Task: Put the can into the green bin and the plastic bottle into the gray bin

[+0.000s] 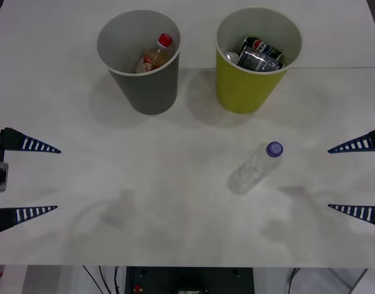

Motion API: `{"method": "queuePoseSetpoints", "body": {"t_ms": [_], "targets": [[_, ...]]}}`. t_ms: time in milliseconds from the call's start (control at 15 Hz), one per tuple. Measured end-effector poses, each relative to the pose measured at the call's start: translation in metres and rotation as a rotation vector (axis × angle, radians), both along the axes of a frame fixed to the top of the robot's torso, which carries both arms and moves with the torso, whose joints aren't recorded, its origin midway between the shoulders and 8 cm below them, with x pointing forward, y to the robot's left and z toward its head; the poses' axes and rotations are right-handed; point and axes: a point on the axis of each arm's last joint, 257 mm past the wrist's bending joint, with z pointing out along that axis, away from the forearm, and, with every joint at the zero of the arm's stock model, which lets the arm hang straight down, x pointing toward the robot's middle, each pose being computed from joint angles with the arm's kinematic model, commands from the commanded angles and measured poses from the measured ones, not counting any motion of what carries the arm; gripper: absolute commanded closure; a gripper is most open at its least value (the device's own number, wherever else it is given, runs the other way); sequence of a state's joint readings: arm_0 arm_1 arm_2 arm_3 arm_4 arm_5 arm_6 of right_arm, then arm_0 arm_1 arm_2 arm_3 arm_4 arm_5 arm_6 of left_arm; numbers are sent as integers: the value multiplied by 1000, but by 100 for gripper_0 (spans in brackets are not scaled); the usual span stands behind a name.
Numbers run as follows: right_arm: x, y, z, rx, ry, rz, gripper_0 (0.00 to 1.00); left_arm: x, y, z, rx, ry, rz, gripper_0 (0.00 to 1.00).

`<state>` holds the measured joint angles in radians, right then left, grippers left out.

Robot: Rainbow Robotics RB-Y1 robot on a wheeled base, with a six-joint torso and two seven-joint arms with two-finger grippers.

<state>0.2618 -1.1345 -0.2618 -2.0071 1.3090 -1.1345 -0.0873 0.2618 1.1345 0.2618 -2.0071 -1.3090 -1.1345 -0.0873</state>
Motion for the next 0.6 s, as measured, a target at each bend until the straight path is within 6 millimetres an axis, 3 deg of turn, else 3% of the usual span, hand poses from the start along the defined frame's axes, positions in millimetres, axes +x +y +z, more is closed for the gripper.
{"method": "queuePoseSetpoints", "body": {"t_ms": [200,333,600], "targets": [[0,0,0,0,0,0,0,0,0,0,0,0,0,0],[-8,7,-12,24,30,3,0,0,0,0,0,0,0,0],[-3,9,-9,34,3,-3,0,0,0,0,0,0,0,0]]}}
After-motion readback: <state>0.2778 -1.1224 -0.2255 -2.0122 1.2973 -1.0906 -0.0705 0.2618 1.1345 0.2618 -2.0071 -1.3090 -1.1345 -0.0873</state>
